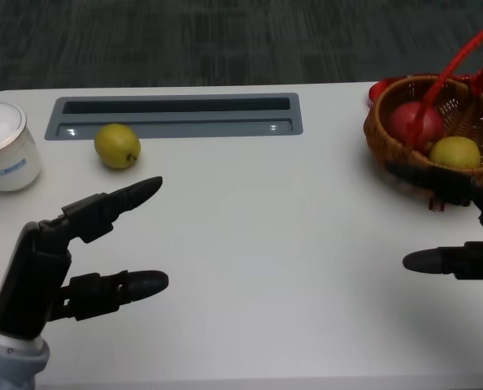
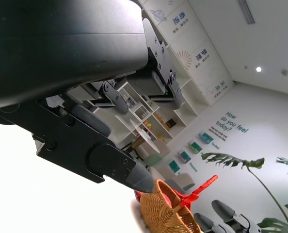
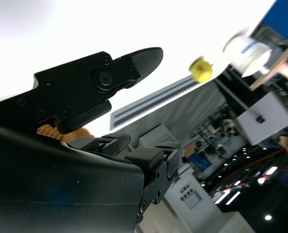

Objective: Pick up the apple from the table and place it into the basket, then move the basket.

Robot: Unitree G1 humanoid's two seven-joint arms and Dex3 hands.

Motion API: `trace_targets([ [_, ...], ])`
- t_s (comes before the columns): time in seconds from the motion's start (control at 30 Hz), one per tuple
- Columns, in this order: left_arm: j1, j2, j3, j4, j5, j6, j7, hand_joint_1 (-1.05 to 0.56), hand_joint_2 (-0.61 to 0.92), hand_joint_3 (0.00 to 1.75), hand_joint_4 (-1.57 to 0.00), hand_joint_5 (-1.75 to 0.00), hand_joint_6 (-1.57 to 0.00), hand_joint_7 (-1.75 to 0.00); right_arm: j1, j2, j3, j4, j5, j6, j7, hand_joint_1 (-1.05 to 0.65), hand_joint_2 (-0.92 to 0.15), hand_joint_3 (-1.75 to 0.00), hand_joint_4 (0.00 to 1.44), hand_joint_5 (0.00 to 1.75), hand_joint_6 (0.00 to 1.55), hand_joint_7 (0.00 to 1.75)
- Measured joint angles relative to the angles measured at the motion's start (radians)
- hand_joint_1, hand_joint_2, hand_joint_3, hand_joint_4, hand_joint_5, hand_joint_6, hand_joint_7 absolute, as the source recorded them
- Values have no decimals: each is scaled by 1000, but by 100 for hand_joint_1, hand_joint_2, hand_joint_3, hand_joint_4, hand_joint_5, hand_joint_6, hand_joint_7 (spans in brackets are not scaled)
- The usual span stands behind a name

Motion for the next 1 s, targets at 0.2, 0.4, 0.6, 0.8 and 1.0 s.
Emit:
trace_targets([
  [0.2,-2,0,-1,-4,-12,0,-2,-53,76,0,-71,0,-65,0,53,76,21,-76,28,9,47,-48,-87,-1,52,2,49,2],
  [0.4,4,0,-5,-27,-27,2,-19,-53,75,0,-71,0,-65,0,58,162,30,-77,43,7,64,-47,-84,0,61,2,58,3],
  [0.6,21,0,-9,-41,-49,3,-48,-53,75,0,-72,0,-65,0,56,216,47,-71,50,4,90,-47,-84,0,67,3,61,2],
  [0.8,36,3,-21,-60,-91,2,-88,-53,75,0,-73,-1,-67,-1,36,259,55,-31,42,-13,94,-50,-82,0,71,2,63,1],
  [1.0,62,4,-26,-74,-115,1,-117,-51,74,0,-74,-1,-69,-1,4,283,57,6,40,-10,100,-44,-81,0,72,1,64,1],
])
